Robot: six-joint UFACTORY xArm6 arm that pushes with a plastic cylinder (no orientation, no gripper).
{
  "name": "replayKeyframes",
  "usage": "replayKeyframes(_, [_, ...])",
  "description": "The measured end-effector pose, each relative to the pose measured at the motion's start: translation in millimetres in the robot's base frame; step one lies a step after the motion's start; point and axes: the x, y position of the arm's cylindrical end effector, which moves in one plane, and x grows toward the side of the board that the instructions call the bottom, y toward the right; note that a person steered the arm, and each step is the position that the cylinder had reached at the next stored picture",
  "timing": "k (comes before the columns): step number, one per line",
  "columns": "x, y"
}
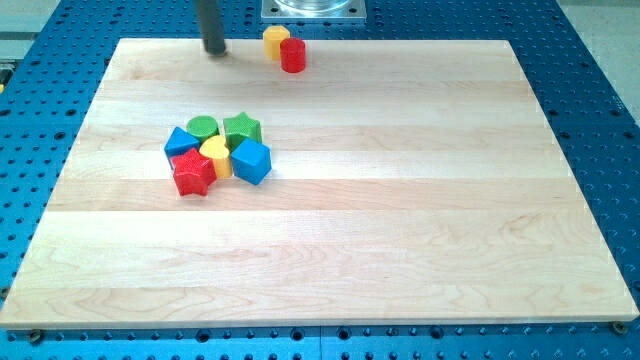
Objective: Place the red circle on the right side of the red star
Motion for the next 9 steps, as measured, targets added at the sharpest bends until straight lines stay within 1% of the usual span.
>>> replayKeyframes(1, [-2,19])
replayKeyframes(2, [7,100])
replayKeyframes(3, [54,170])
replayKeyframes(4, [74,175])
replayKeyframes(5, [50,236])
replayKeyframes(6, [-1,253])
replayKeyframes(8, [-1,236])
replayKeyframes(9, [9,151])
